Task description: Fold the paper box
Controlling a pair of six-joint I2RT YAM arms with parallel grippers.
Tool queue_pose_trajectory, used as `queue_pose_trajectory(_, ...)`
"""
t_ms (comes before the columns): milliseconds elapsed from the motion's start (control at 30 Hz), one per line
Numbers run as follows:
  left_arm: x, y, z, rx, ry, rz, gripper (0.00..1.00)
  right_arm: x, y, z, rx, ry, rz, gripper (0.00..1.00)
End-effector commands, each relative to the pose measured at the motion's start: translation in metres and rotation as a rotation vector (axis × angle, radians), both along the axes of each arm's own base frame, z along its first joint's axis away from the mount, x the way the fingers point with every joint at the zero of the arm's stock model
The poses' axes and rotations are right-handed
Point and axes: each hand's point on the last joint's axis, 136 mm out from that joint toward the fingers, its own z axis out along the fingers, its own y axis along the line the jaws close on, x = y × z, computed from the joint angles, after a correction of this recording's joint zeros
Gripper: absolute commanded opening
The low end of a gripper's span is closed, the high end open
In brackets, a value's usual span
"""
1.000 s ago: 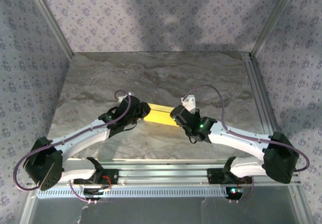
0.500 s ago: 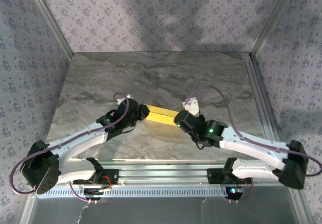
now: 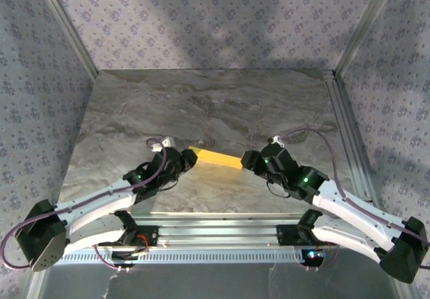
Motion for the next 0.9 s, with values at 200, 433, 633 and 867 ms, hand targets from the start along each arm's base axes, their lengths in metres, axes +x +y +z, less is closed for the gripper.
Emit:
queue_pose_trajectory(200,-0.022,0.011,-0.093,0.169,0.198,0.026,0.38,0.011,0.005,-0.003,0.024,0.025,0.027,0.59)
queue_pose_trajectory(433,-0.017,0.016,-0.07,0.227,0.152,0.049,0.43,0.024,-0.025,0.007,-0.135,-0.054,0.048,0.95)
queue_pose_trajectory(633,-0.007,0.057,-0.014,0.283,0.068,0.066,0.72,0.035,-0.067,0.03,-0.29,-0.208,0.013,0.99)
queue_pose_trajectory(867,0.029,0.116,0.063,0.446,-0.201,0.093,1.0,0.066,-0.156,0.059,-0.7,-0.366,-0.271,0.99)
